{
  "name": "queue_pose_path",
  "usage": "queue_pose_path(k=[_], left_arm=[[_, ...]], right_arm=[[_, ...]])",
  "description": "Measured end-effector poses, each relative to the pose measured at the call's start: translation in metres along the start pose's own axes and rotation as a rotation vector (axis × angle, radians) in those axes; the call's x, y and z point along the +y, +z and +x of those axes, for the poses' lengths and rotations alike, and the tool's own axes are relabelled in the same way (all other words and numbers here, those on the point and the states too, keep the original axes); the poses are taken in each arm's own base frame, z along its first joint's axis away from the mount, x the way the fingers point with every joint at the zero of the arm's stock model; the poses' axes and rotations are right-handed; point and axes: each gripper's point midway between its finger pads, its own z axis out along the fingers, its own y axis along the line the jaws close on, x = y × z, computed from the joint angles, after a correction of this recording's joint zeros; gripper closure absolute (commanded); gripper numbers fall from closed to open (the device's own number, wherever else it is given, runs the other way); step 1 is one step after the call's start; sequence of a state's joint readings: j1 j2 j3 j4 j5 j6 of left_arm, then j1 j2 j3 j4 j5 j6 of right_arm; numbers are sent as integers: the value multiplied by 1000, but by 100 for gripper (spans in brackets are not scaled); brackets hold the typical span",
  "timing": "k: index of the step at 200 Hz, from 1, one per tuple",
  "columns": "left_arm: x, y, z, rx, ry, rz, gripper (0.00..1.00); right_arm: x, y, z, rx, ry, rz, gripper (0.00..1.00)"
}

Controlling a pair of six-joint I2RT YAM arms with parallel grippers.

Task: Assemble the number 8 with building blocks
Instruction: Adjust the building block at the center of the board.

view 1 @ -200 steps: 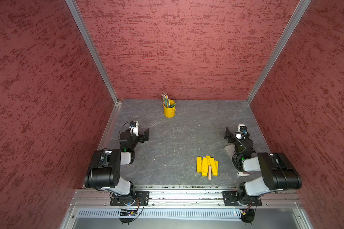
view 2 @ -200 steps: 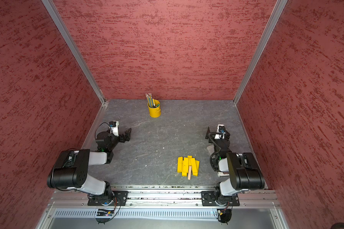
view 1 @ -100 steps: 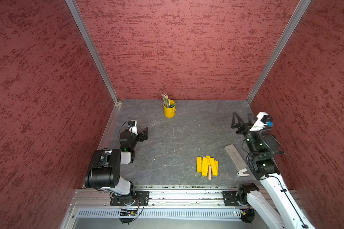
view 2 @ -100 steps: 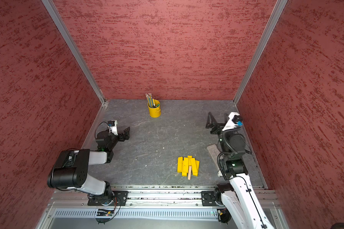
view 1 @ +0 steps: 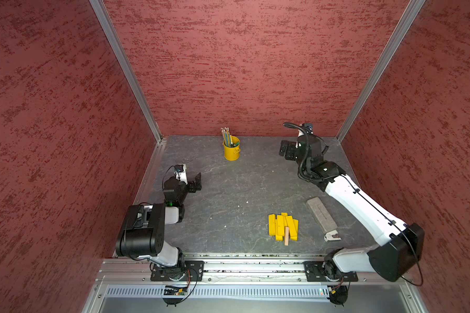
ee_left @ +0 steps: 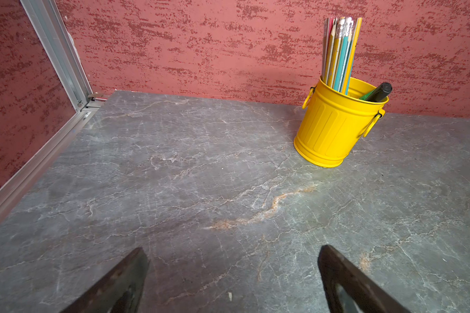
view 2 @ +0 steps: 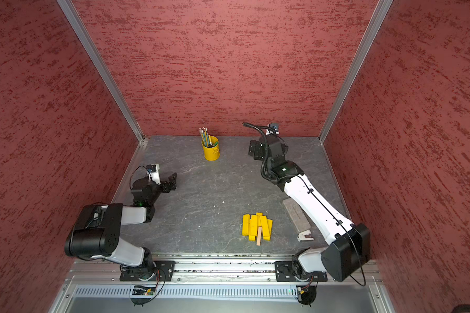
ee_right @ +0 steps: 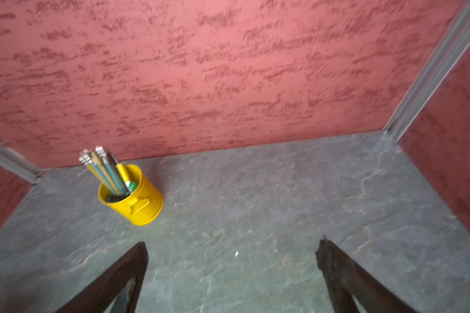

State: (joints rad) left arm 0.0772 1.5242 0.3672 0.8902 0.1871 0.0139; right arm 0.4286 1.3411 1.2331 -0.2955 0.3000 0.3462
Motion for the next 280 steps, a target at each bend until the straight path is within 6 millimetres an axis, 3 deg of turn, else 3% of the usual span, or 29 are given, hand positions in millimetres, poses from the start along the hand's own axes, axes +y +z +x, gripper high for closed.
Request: queue_pose_path(k=[26, 32, 41, 52, 72, 86, 100, 139, 164, 184, 208, 240, 260, 280], left_arm=[[1, 0, 0, 0, 0, -5, 0], [1, 0, 0, 0, 0, -6, 0], [1, 0, 0, 0, 0, -6, 0], [1, 0, 0, 0, 0, -6, 0], [1, 0, 0, 0, 0, -6, 0], [1, 0, 0, 0, 0, -6, 0], [1, 0, 0, 0, 0, -6, 0], [-1, 0, 0, 1, 3, 2, 1], [-8, 0, 3, 23, 12, 36, 0], [-11, 3, -4, 27, 17, 54, 0], [-18, -3, -14, 20, 26, 85, 0], [-56, -32, -60, -56, 110, 270, 0], [-77, -39, -88, -91, 161, 363, 0], [-88, -36, -87, -58, 158, 436, 0]], right_arm=[[-56, 4, 29, 100, 142, 1, 1], [-58, 5, 35, 127, 149, 9, 1], [-46, 6, 45, 180, 139, -11, 1], [-9, 0, 60, 245, 93, -73, 1], [68, -28, 90, 363, 20, -222, 7], [94, -49, 111, 436, 12, -274, 8], [94, -62, 132, 500, 39, -264, 10], [51, -93, 208, 692, 113, -152, 12], [51, -101, 246, 794, 86, -130, 12], [58, -102, 257, 823, 70, -137, 11], [61, -101, 254, 811, 75, -152, 10], [64, -100, 252, 807, 65, -161, 9], [69, -98, 249, 800, 58, -173, 6], [71, -96, 249, 800, 57, -185, 1]])
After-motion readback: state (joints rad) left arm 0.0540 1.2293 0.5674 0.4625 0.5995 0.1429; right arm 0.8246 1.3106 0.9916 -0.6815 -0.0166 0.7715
